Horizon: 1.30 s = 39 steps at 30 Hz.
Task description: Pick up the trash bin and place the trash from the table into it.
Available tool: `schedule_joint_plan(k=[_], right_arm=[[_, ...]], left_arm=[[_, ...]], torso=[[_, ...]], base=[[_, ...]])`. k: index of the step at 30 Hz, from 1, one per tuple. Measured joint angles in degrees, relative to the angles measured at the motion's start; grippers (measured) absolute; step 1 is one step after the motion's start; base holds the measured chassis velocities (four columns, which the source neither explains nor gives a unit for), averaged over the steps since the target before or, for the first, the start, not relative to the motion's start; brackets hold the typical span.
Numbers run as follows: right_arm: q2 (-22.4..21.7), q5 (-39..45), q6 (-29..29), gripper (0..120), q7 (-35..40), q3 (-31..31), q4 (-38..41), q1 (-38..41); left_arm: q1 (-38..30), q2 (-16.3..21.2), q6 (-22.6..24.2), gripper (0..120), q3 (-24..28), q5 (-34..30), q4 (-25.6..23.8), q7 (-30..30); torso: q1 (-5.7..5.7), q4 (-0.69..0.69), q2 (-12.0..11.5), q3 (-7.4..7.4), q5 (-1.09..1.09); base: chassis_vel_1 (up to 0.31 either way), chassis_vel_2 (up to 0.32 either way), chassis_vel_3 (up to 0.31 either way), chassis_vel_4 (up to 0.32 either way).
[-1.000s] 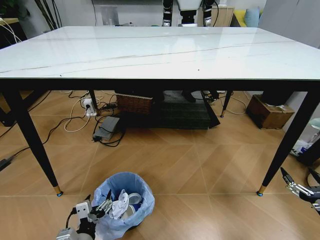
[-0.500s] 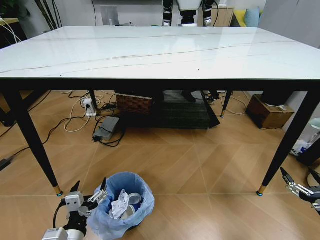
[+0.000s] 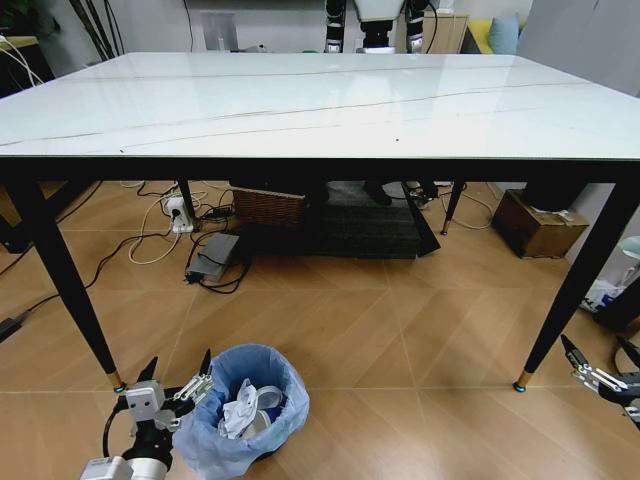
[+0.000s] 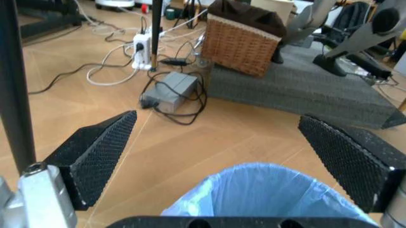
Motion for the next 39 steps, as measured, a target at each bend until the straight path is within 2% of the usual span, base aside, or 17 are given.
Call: schedule_joint_plan(k=[39], right_arm=[[0.00,0.00,0.00,100,0.00,0.00,0.00,0.00]], left_arm=[[-0.06,-0.07,0.36,100,0.08,-0.26,0.22,-0.22]], torso=[[0.00,0.00,0.00,0.00,0.00]], base=[[0.000,0.000,0.000,0.000]])
